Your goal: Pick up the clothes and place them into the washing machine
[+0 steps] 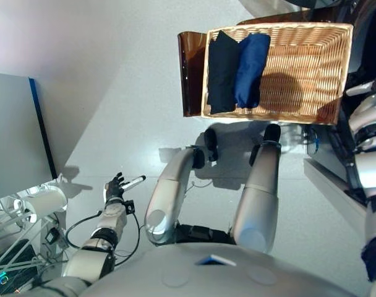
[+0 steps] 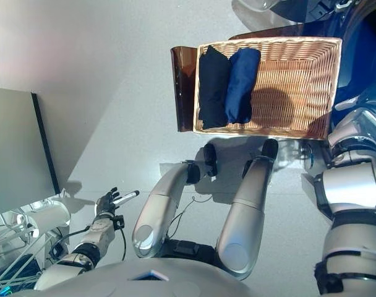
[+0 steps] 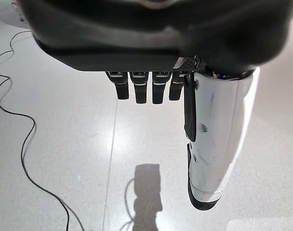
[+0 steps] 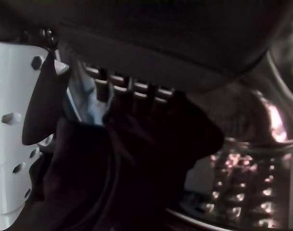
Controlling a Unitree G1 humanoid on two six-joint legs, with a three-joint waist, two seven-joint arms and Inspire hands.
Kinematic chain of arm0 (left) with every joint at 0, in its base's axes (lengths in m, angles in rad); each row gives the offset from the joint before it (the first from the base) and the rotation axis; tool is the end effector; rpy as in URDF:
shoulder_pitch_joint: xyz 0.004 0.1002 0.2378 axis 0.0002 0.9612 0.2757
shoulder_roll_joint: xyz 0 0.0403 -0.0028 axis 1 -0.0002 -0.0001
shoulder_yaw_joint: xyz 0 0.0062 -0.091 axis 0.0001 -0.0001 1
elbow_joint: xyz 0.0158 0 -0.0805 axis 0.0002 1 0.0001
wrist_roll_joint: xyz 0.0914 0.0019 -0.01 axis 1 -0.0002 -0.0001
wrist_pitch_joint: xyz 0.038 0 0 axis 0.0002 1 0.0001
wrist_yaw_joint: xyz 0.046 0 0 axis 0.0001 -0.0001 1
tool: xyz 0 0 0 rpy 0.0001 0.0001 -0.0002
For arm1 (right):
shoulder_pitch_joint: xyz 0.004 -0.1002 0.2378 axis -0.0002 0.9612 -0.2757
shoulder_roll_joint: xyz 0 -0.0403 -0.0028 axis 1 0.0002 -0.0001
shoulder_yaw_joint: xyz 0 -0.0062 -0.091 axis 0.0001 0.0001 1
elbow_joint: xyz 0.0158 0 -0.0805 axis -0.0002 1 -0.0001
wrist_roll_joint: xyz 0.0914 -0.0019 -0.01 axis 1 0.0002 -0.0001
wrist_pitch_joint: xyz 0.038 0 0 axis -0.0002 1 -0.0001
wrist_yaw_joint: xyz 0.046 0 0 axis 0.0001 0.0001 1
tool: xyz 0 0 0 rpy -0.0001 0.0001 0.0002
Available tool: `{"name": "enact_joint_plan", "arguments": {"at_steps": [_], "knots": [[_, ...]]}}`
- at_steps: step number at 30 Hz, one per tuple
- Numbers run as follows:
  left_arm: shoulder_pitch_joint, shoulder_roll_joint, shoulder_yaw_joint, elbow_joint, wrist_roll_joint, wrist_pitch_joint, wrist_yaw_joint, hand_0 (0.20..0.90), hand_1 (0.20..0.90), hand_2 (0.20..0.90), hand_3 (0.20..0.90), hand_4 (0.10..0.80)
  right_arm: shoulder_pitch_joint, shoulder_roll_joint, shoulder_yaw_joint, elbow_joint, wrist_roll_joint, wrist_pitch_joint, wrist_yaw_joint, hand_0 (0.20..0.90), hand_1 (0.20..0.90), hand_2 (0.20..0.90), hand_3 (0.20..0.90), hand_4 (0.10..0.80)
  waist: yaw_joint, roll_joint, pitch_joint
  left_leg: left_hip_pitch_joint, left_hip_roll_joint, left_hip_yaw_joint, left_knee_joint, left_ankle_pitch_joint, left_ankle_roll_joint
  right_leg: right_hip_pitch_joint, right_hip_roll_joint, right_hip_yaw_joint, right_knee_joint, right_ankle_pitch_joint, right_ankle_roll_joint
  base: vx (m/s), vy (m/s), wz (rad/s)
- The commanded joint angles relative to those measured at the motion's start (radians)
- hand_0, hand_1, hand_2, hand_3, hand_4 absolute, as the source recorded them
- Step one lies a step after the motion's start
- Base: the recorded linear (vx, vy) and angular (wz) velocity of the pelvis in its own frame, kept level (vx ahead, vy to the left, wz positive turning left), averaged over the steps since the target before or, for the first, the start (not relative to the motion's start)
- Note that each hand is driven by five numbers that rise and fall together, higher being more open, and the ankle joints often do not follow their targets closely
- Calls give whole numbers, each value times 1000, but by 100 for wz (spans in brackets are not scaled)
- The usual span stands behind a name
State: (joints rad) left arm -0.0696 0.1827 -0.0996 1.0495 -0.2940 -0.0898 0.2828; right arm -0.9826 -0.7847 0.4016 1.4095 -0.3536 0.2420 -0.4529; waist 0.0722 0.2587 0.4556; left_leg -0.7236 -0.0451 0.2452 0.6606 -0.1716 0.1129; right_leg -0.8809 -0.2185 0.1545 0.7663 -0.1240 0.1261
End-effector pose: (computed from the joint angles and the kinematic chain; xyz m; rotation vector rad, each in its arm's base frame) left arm 0.1250 0.1973 -0.0788 0.0887 0.8863 0.4046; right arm 0.2802 -0.3426 0.1458 -1.3102 0.4999 -0.8412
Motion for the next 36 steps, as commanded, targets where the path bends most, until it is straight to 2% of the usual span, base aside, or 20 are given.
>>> {"name": "enact_joint_plan", "arguments": {"at_steps": [1,13,14,15,16,17,27,36], "knots": [[72,125,3,8,8,-14,33,900,900,900,900,800,-106,-89,108,-1,-61,9,-15,900,900,900,900,800,13,-10,-65,-37,22,-35,-65,73,-120,35,5,1,12,-51,-56,0,0,0],[81,127,-9,-31,-8,-23,24,900,900,900,900,800,-108,-88,153,53,-119,19,45,900,900,900,900,800,17,1,-45,-64,20,-29,-44,75,-122,5,1,5,38,-56,-58,0,0,0],[81,127,-11,-29,-7,-21,22,900,900,900,900,800,-111,-87,158,63,-124,22,50,785,785,785,785,718,20,1,-48,-65,20,-29,-43,74,-122,0,1,6,42,-57,-58,7,-2,5],[82,127,-12,-28,-6,-20,20,900,900,900,900,800,-110,-85,161,71,-132,21,57,549,549,549,549,549,22,2,-50,-70,19,-29,-37,72,-122,-5,1,7,48,-57,-58,7,2,5],[82,128,-13,-28,-6,-19,19,900,900,900,900,800,-111,-84,163,75,-134,20,60,461,461,461,461,486,22,3,-51,-72,20,-29,-33,71,-122,-8,1,7,53,-58,-57,2,0,4],[80,130,-15,-32,-5,-18,14,900,900,900,900,800,-109,-83,161,82,-126,15,68,200,200,200,200,300,25,4,-53,-78,20,-29,-20,66,-121,-14,2,10,63,-62,-58,0,-1,4],[73,138,-12,-37,4,-9,6,900,900,900,900,800,-77,-89,133,88,-101,3,86,200,200,200,200,300,29,-5,-48,-115,29,-22,94,21,-122,-50,3,12,161,-106,-63,-3,-6,4],[73,148,-7,-29,9,-2,10,900,900,900,900,800,-71,-89,123,105,-94,13,78,200,200,200,200,300,33,-11,-53,-115,32,-21,90,17,-122,-56,5,11,161,-109,-64,0,0,0]]}}
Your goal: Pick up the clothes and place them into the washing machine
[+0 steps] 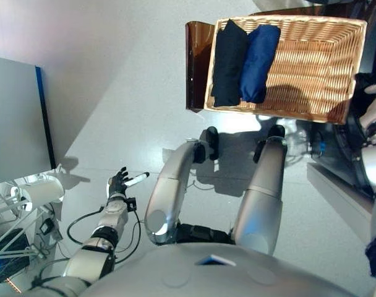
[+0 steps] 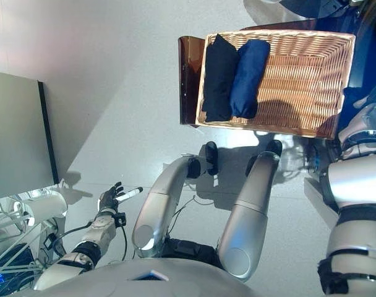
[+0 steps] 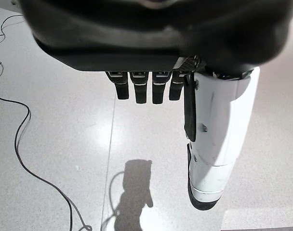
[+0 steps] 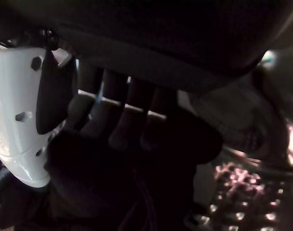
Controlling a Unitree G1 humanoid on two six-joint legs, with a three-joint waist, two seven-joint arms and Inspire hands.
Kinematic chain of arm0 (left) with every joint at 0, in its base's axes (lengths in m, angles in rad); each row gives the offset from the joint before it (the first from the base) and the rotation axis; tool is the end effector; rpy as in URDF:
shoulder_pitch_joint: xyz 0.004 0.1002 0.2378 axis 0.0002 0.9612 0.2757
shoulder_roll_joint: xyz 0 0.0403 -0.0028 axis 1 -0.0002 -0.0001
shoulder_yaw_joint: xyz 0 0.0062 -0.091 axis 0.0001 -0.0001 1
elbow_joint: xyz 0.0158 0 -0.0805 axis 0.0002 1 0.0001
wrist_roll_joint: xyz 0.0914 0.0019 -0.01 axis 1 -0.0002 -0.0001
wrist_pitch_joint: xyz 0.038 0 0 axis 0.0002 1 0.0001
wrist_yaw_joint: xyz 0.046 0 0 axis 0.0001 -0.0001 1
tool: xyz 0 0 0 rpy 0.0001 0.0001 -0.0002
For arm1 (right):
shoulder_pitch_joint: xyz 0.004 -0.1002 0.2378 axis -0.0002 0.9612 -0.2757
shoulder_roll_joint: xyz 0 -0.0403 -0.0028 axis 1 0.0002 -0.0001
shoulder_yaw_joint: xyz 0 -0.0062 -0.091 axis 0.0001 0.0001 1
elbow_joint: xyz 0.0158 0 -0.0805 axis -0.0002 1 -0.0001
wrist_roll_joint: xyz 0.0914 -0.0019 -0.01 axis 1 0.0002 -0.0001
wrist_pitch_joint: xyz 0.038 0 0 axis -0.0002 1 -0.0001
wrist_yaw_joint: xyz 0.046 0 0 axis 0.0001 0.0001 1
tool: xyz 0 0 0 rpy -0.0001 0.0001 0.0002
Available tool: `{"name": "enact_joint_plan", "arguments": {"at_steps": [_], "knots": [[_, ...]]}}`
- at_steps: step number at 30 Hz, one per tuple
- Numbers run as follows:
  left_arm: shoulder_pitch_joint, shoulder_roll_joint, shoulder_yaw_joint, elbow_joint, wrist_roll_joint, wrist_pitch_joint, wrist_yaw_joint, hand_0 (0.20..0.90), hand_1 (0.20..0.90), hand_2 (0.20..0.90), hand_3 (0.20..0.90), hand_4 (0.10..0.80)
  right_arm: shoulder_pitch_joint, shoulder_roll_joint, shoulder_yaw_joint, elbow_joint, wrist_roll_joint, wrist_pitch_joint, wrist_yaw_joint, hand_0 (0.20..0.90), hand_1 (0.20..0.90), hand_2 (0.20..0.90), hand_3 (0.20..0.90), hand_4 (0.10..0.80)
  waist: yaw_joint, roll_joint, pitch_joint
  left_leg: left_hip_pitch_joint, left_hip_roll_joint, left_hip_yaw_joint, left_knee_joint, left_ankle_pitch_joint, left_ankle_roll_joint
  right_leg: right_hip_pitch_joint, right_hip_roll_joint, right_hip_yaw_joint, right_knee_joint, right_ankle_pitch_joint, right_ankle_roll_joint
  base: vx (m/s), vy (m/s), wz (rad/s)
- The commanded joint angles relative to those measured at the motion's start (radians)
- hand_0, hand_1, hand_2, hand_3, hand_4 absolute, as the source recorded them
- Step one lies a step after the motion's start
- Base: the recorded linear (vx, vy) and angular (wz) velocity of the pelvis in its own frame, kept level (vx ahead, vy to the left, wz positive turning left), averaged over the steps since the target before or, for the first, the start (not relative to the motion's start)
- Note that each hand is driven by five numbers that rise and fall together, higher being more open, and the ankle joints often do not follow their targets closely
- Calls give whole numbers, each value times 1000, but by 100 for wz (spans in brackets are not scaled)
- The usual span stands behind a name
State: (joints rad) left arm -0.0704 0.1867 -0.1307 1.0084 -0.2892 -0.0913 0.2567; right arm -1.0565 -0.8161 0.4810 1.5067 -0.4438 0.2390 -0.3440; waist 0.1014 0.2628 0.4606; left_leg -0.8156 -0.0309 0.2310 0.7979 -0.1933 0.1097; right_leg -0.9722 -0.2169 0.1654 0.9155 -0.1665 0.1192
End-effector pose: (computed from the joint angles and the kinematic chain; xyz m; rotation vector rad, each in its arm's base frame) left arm 0.1310 0.1940 -0.0753 0.0922 0.8471 0.3430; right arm 0.2761 -0.3536 0.1618 -1.4195 0.6080 -0.7820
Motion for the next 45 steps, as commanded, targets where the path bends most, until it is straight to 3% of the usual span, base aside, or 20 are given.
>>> {"name": "enact_joint_plan", "arguments": {"at_steps": [1,4,6,7,8,10,14,20,26,31,45], "knots": [[75,144,22,12,5,-1,37,900,900,900,900,800,2,-57,32,11,10,17,-39,200,200,200,200,300,4,-14,-60,-23,17,-7,-49,39,-118,35,3,0,11,-67,-57,0,0,0],[75,140,21,15,2,1,41,900,900,900,900,800,-2,-57,-84,-1,183,-17,-98,200,200,200,200,300,2,-10,-61,-23,15,-7,-53,38,-118,35,6,1,10,-72,-60,10,-3,0],[71,135,27,32,-3,4,45,900,900,900,900,800,17,-54,-256,-46,447,-94,-160,200,200,200,200,300,-1,-9,-62,-22,13,-7,-56,36,-119,34,8,3,11,-78,-60,34,-5,0],[71,136,26,32,-3,4,45,900,900,900,900,800,19,-54,-258,-47,447,-93,-160,200,200,200,200,300,0,-9,-63,-22,13,-7,-56,36,-119,34,9,3,11,-78,-60,32,-1,0],[69,138,36,41,0,7,47,900,900,900,900,800,16,-56,-340,-91,613,-155,-194,200,200,200,200,300,-7,-6,-62,-21,14,-5,-61,36,-120,31,9,5,8,-81,-60,20,1,-3],[78,147,47,33,-3,5,58,900,900,900,900,800,41,-28,-426,-161,766,-225,-234,200,200,200,200,300,-12,-5,-58,-21,14,-2,-63,38,-120,29,12,4,11,-86,-63,17,0,-6],[87,144,47,38,-7,5,71,900,900,900,900,800,59,7,-514,-216,931,-303,-273,200,200,200,200,300,-18,-4,-57,-24,13,1,-60,38,-122,24,16,7,18,-92,-65,5,1,-1],[84,123,22,65,-4,18,97,900,900,900,900,800,54,99,-702,-270,1327,-503,-316,200,200,200,200,300,-20,12,-68,-27,9,-6,-65,41,-128,25,20,4,24,-106,-70,0,0,0],[94,97,8,69,-20,25,101,900,900,900,900,800,97,160,-826,-368,1488,-653,-351,200,200,200,200,300,-22,29,-79,-15,2,-9,-84,47,-129,37,22,4,19,-112,-69,7,1,-2],[97,84,6,84,-31,33,93,900,900,900,900,800,118,131,-912,-412,1579,-737,-365,200,200,200,200,300,-27,40,-92,-3,-5,-12,-100,51,-132,47,22,9,14,-118,-68,0,0,0],[94,66,42,157,-16,54,85,900,900,900,900,800,219,-26,-1006,-525,1518,-803,-457,200,200,200,200,300,-58,47,-110,26,-6,-8,-159,96,-134,60,19,16,-12,-101,-69,-1,3,0]]}}
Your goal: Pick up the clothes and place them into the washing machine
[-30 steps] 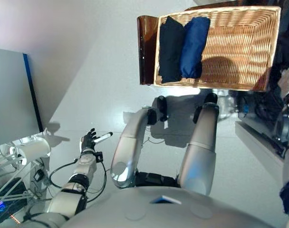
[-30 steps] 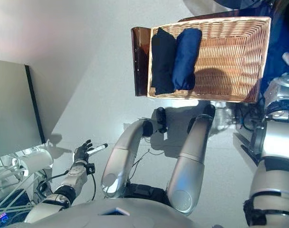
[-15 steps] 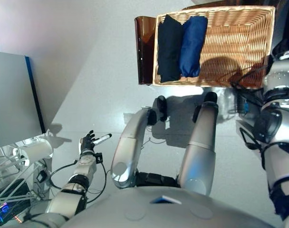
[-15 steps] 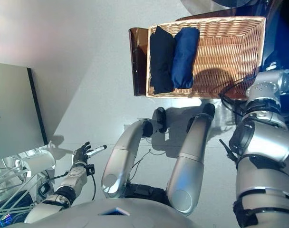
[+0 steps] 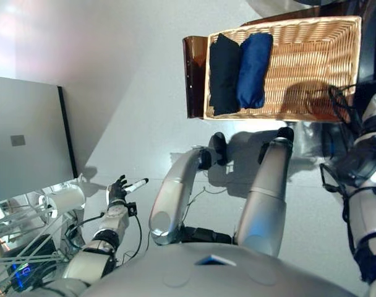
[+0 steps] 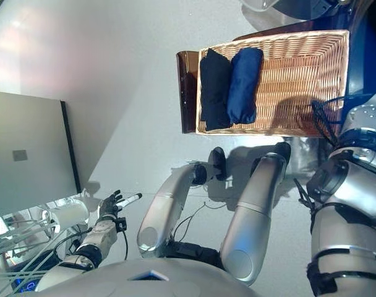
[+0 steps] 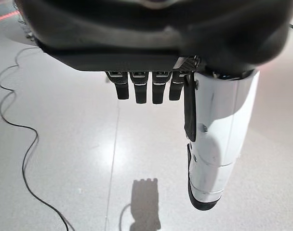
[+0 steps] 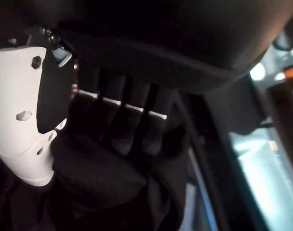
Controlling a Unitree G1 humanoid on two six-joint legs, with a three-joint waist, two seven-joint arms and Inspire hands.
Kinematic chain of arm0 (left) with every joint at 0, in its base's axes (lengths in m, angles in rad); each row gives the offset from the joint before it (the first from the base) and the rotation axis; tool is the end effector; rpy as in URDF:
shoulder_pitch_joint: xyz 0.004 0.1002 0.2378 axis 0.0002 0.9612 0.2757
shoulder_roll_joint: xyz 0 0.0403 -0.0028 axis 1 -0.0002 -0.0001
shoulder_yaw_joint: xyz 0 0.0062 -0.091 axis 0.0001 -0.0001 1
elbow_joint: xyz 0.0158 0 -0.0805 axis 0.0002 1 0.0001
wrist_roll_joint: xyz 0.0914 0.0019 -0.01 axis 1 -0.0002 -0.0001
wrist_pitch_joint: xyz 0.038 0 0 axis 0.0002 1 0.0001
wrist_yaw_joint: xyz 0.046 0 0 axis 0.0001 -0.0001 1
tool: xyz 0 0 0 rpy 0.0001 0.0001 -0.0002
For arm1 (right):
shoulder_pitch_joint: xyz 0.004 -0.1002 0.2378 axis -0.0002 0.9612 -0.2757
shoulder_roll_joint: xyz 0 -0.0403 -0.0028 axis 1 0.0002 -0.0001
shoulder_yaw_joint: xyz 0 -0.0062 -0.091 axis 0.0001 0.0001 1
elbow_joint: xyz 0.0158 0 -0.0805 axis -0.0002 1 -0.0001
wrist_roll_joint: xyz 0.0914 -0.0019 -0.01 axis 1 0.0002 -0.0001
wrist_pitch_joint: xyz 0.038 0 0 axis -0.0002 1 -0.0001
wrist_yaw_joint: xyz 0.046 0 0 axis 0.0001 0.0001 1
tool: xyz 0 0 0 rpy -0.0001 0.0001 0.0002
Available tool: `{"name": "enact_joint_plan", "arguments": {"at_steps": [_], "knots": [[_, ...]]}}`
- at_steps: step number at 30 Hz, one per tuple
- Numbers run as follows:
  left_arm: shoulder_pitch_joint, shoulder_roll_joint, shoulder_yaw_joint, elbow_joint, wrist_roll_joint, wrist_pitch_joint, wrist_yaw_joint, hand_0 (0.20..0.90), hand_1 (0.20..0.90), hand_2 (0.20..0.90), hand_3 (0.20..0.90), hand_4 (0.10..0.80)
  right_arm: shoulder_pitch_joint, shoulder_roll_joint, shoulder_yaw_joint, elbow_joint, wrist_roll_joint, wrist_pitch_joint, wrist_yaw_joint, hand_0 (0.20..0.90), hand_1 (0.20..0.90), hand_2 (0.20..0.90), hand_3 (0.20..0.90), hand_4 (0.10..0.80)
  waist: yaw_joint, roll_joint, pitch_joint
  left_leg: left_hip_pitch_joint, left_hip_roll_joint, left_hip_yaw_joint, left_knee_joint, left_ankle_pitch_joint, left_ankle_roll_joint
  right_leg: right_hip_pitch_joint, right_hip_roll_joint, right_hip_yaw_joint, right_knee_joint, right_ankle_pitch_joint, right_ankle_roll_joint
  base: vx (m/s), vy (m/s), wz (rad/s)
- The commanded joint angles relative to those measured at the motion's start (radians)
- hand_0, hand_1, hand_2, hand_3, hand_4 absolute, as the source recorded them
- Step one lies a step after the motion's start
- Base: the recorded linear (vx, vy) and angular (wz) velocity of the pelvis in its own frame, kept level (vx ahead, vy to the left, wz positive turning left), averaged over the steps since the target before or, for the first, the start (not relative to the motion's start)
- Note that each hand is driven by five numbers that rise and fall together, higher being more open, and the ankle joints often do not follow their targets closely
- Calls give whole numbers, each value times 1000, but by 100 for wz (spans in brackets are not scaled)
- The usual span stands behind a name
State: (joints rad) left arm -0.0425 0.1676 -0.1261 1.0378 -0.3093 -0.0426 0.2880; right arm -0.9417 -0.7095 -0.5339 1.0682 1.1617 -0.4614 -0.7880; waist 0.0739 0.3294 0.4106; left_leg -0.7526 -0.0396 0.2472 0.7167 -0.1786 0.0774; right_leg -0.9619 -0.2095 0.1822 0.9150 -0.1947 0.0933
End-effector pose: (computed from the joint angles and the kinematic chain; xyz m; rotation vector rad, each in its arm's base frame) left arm 0.1157 0.1902 -0.0834 0.0809 0.9553 0.3875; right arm 0.2697 -0.3581 0.2038 1.2927 -0.4429 -1.4252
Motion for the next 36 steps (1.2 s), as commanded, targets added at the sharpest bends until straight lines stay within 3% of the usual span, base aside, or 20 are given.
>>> {"name": "enact_joint_plan", "arguments": {"at_steps": [1,15,16,17,29,36], "knots": [[70,85,38,131,3,3,57,900,900,900,900,800,107,-153,12,-103,-102,-114,-23,200,200,200,200,300,-33,-21,-62,-36,4,-24,-82,84,-103,52,13,-1,-13,-75,-44,0,0,0],[50,85,44,148,7,-2,73,900,900,900,900,800,123,-89,44,-107,-115,-134,-6,200,200,200,200,300,-29,-28,-70,-40,6,-21,-79,84,-98,38,14,-5,-3,-65,-43,0,0,0],[49,84,48,146,4,-7,73,900,900,900,900,800,127,-77,56,-120,-122,-120,12,785,785,785,785,718,-28,-31,-65,-40,7,-20,-78,83,-97,37,14,-6,-2,-63,-42,0,0,0],[50,85,49,147,4,-8,73,900,900,900,900,800,134,-75,59,-120,-130,-113,16,900,900,900,900,800,-29,-33,-63,-41,7,-20,-77,83,-96,37,14,-6,-2,-61,-42,0,0,0],[44,102,62,140,4,-25,71,900,900,900,900,800,217,-25,109,-120,-167,-23,120,900,900,900,900,800,-34,-62,-48,-46,8,-19,-34,46,-105,38,12,0,22,-88,-39,14,-6,2],[41,115,69,127,4,-33,68,900,900,900,900,800,276,25,199,-105,-273,79,180,900,900,900,900,800,-29,-74,-34,-60,10,-4,-3,32,-102,24,9,7,37,-83,-39,-4,4,0]]}}
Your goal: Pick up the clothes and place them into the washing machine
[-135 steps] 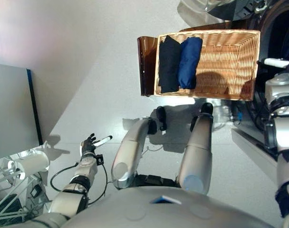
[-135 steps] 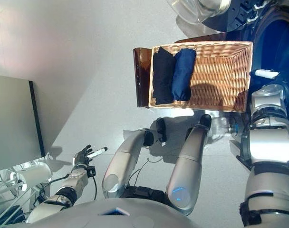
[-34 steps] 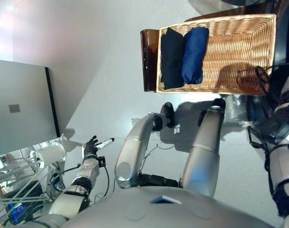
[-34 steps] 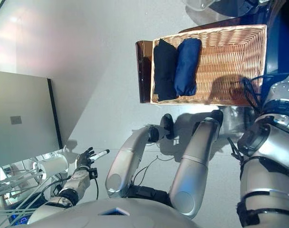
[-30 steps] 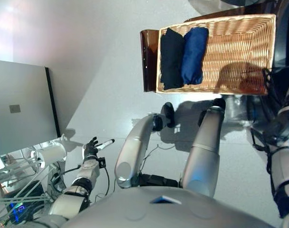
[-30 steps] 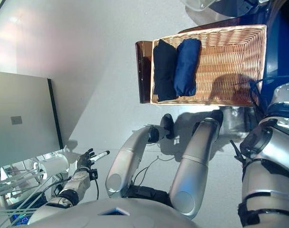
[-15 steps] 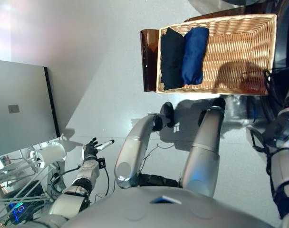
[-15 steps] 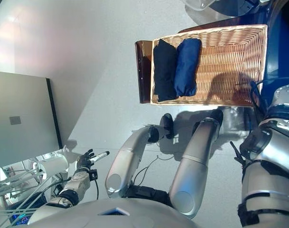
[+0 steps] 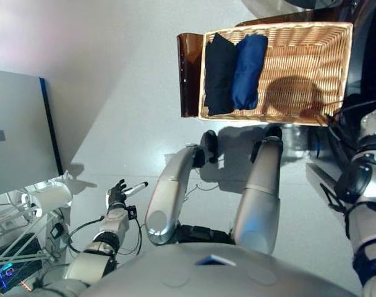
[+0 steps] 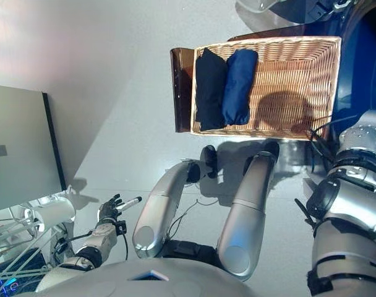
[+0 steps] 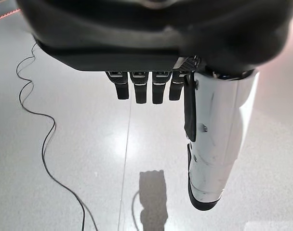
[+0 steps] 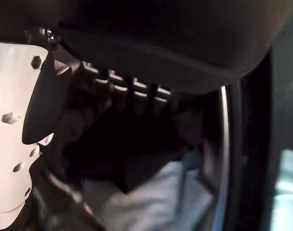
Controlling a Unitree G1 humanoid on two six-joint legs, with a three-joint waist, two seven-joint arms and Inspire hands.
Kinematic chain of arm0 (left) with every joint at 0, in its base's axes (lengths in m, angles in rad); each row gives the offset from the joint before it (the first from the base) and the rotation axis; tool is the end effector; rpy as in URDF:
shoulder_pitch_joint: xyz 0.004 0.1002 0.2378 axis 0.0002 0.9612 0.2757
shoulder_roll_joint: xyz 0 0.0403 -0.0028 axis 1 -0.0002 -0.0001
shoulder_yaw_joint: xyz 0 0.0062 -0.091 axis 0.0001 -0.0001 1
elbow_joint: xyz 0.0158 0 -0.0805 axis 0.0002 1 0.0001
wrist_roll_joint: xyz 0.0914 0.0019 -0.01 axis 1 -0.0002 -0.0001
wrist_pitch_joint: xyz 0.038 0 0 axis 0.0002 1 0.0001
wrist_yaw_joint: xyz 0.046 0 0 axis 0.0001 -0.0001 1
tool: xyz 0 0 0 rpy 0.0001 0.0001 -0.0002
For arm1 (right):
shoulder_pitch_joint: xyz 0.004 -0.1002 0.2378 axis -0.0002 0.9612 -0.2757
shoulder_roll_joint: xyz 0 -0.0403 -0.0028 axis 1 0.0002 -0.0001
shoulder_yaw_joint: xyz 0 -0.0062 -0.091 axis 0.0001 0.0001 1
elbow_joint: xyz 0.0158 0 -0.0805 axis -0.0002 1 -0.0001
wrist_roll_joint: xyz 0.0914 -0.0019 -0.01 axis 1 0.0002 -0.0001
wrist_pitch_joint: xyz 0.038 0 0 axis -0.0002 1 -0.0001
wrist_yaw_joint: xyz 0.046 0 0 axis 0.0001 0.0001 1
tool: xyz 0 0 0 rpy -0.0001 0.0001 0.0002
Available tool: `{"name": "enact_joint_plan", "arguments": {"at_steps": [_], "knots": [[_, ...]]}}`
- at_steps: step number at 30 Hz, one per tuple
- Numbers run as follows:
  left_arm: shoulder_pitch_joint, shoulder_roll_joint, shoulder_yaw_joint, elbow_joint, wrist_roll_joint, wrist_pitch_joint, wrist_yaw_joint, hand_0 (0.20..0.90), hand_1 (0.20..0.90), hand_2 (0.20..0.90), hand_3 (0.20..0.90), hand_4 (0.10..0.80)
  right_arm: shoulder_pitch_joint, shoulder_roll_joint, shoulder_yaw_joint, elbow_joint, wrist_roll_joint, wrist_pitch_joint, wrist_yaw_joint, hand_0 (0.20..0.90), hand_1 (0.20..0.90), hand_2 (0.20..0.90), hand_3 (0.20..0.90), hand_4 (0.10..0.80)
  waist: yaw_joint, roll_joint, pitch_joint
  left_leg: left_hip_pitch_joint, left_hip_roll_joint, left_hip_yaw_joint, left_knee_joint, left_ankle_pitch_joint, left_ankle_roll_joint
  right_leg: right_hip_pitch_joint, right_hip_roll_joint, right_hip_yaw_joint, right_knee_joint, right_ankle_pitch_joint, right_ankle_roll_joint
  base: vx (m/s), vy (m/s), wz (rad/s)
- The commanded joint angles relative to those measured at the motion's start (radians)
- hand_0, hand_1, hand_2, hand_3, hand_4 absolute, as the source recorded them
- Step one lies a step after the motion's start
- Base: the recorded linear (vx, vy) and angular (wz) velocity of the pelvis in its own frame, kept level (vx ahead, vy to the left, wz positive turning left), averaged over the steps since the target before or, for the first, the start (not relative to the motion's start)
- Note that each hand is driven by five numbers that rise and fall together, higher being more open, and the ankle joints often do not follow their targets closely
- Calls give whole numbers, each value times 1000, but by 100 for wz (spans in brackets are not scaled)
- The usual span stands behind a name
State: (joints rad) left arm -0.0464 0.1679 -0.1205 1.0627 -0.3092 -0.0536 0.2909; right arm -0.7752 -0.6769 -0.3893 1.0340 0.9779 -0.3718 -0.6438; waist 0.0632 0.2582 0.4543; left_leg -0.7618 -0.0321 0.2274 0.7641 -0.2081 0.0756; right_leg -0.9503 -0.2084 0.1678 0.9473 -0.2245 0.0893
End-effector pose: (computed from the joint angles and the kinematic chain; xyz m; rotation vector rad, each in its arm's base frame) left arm 0.1137 0.1916 -0.0847 0.0844 0.9636 0.4002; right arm 0.2678 -0.3478 0.1619 0.8077 -0.3195 -1.2969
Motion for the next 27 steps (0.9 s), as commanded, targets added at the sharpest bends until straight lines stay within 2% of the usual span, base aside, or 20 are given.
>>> {"name": "enact_joint_plan", "arguments": {"at_steps": [1,6,7,11,19,20,22,24,27], "knots": [[46,117,64,102,8,-22,65,900,900,900,900,800,115,-2,67,-75,-110,-2,39,900,900,900,900,800,-17,-5,-76,-53,3,17,-47,60,-99,10,8,22,6,-52,-35,0,0,0],[43,124,67,93,17,-33,65,900,900,900,900,800,139,34,132,-64,-228,55,45,900,900,900,900,800,-11,-19,-68,-51,8,19,-40,54,-95,19,5,18,-4,-41,-31,-4,5,3],[-12,108,48,102,48,-12,107,900,900,900,900,800,147,79,182,-75,-267,51,29,900,900,900,900,800,-20,-29,-65,-47,12,22,-41,51,-93,24,10,16,-12,-34,-31,0,0,0],[-86,107,39,102,47,-24,89,900,900,900,900,800,119,96,251,2,-303,104,64,900,900,900,900,800,-33,-57,-73,-22,22,22,-69,50,-87,58,19,8,-62,-17,-26,47,8,-8],[-94,113,34,89,66,-28,80,900,900,900,900,800,130,113,377,30,-455,179,116,900,900,900,900,800,-31,-98,-89,22,28,-1,-143,73,-81,124,23,-13,-149,11,-26,9,-9,-7],[-95,113,36,87,68,-29,77,900,900,900,900,800,131,114,392,29,-478,186,122,900,900,900,900,800,-30,-100,-88,19,30,5,-166,107,-71,121,26,-15,-172,47,-28,22,-21,-7],[-94,115,37,87,68,-29,76,900,900,900,900,800,132,115,405,28,-499,191,121,900,900,900,900,800,-30,-105,-91,36,26,-8,-166,82,-80,141,25,-16,-173,22,-25,69,-24,-7],[-98,114,43,87,69,-32,77,900,900,900,900,800,144,129,427,14,-545,200,120,900,900,900,900,800,-27,-113,-93,52,27,-10,-217,125,-70,160,28,-24,-228,71,-26,-55,-5,-3],[-109,114,44,92,78,-32,80,900,900,900,900,800,146,155,480,28,-618,221,127,900,900,900,900,800,-24,-124,-98,86,23,-22,-269,141,-70,206,31,-41,-294,94,-20,13,-30,-2]]}}
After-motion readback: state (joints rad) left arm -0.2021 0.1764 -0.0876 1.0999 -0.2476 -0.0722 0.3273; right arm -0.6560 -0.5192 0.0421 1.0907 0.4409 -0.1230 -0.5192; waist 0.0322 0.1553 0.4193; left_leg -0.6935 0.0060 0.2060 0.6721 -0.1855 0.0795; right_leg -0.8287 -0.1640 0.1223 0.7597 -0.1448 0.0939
